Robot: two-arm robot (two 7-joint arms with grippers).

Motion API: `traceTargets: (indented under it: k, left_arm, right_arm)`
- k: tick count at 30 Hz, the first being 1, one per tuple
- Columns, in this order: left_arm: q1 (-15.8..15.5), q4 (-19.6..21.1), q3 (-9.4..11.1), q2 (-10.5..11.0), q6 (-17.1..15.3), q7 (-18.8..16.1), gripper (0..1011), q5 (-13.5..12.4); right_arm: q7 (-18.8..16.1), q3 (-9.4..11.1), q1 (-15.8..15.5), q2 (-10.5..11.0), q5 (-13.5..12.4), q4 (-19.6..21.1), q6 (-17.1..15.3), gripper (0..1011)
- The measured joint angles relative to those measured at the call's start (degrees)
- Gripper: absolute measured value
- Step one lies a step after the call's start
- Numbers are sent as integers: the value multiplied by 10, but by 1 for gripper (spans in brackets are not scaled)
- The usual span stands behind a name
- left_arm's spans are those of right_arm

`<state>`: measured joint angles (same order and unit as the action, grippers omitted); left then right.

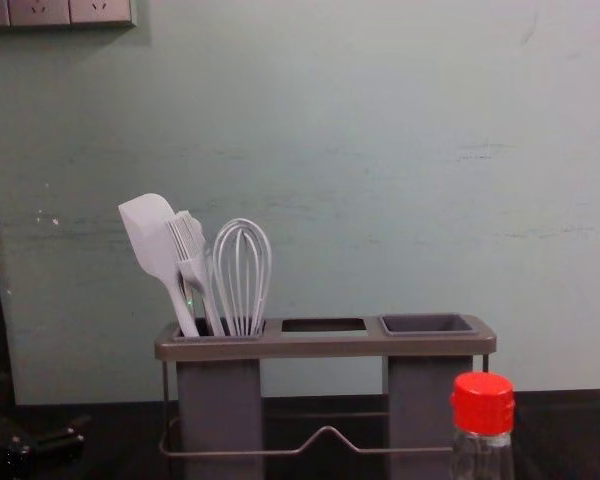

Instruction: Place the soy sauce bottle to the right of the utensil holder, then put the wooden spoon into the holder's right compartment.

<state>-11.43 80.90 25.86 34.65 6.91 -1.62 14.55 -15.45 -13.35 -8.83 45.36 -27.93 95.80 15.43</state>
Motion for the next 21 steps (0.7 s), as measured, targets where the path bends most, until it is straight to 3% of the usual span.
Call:
traceTargets:
  k: [4,10,16,21]
  left_arm:
    - [0,0,0,0,0,0,1005,0]
    - [0,0,0,0,0,0,1005,0]
    - [0,0,0,0,0,0,1005,0]
    - [0,0,0,0,0,0,1005,0]
  right_arm:
    - [-67,-1,-7,9,-32,3,15,1002]
    - [-129,-8,-6,9,-52,7,26,1002]
    - [-168,-18,3,0,-53,17,31,1002]
    - [-180,-25,13,-7,-44,26,22,1000]
